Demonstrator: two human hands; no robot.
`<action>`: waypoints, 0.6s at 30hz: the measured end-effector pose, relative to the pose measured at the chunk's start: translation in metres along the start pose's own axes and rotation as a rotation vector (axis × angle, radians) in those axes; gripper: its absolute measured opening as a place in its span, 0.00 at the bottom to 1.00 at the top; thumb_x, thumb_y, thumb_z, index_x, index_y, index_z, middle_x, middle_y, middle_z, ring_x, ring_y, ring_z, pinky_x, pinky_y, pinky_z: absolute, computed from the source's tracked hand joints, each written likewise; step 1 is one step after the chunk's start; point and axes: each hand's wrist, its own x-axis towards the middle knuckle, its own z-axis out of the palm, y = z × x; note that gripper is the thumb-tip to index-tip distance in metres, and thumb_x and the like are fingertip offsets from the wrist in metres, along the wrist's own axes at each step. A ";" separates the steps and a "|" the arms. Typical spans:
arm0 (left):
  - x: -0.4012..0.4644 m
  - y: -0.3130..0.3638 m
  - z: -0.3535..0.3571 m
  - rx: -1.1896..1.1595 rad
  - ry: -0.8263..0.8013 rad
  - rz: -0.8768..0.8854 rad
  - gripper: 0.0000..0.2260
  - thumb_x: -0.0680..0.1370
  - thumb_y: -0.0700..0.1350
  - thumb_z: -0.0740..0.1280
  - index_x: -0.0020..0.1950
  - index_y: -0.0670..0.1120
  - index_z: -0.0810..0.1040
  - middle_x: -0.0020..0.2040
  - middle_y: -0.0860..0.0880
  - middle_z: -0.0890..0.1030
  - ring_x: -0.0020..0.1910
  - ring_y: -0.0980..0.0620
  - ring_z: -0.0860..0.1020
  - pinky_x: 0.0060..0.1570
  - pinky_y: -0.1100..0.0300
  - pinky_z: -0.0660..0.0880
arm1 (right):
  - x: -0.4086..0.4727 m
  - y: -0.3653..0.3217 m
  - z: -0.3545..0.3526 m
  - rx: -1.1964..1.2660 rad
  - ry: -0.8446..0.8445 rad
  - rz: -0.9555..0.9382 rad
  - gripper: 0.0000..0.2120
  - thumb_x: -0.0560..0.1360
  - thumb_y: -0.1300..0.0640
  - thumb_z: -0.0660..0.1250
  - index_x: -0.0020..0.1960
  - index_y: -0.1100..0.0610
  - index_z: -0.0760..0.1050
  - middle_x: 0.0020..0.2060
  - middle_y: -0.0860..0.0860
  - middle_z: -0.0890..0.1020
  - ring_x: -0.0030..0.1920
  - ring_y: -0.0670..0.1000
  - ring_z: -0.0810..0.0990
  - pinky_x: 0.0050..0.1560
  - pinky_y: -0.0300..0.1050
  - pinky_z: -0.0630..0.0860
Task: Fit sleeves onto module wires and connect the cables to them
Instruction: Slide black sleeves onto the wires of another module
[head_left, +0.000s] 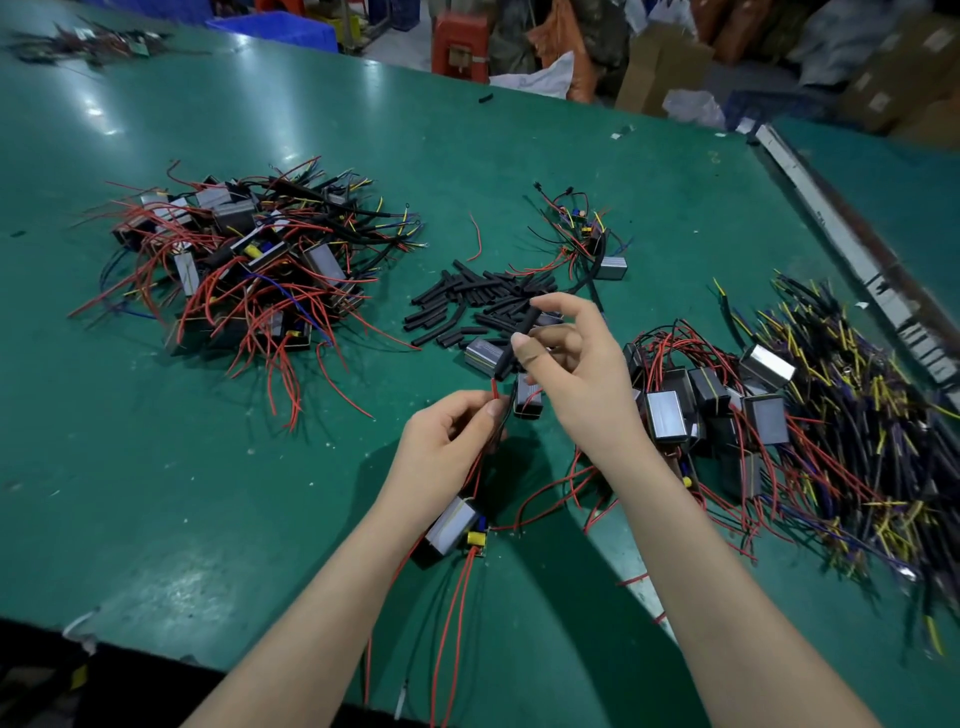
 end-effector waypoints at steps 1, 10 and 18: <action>0.000 0.000 0.000 -0.001 -0.001 0.002 0.09 0.79 0.42 0.65 0.42 0.53 0.80 0.32 0.55 0.80 0.33 0.60 0.75 0.38 0.68 0.72 | 0.000 0.000 0.000 0.013 0.012 0.008 0.15 0.76 0.61 0.68 0.53 0.43 0.71 0.37 0.47 0.79 0.35 0.48 0.77 0.44 0.47 0.77; 0.001 -0.003 -0.001 0.056 -0.025 0.023 0.09 0.79 0.43 0.65 0.43 0.55 0.80 0.32 0.56 0.80 0.33 0.60 0.75 0.38 0.65 0.72 | 0.003 0.001 -0.003 -0.048 -0.152 0.026 0.15 0.76 0.60 0.68 0.53 0.40 0.73 0.33 0.37 0.79 0.34 0.43 0.74 0.39 0.36 0.73; 0.003 -0.008 -0.004 -0.041 0.045 0.037 0.16 0.73 0.41 0.72 0.54 0.56 0.70 0.34 0.55 0.78 0.33 0.53 0.75 0.37 0.61 0.73 | 0.002 0.003 -0.007 -0.002 -0.235 0.120 0.04 0.79 0.59 0.65 0.50 0.50 0.76 0.37 0.47 0.81 0.34 0.43 0.77 0.40 0.37 0.74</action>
